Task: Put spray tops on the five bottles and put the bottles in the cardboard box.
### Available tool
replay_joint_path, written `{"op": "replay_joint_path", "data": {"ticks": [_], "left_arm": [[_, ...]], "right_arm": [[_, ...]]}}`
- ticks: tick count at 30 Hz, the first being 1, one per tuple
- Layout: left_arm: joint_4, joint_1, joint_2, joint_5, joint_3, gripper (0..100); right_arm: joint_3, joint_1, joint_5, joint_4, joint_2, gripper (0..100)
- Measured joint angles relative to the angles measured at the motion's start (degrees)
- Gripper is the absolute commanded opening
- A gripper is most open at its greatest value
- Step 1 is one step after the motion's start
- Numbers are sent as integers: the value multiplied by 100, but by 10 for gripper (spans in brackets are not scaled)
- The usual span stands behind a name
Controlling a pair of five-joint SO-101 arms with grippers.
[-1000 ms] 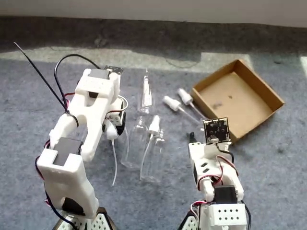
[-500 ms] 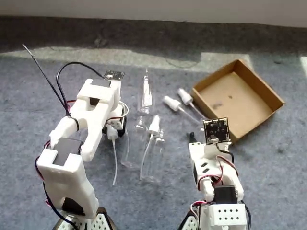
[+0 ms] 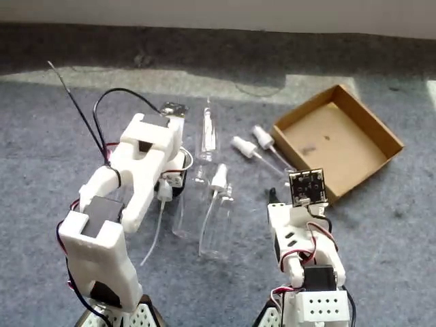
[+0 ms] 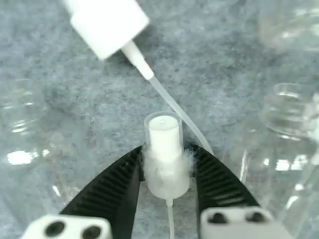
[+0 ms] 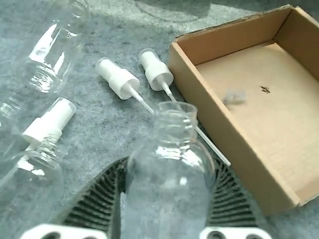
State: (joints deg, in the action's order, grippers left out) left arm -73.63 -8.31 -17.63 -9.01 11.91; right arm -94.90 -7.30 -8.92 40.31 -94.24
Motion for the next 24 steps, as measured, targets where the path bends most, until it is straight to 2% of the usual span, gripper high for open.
{"op": "replay_joint_path", "data": {"ticks": [6, 13, 24], "left_arm": [[-44, -387, 299, 0, -185, 42], [-932, -431, 1477, 0, -923, 42], [-1134, -563, 4009, 0, -1160, 42]], "right_arm": [[0, 0, 0, -26, 18, 95], [-9, -35, 9, -308, 62, 91], [-26, -1143, 9, -1538, 62, 91]]}}
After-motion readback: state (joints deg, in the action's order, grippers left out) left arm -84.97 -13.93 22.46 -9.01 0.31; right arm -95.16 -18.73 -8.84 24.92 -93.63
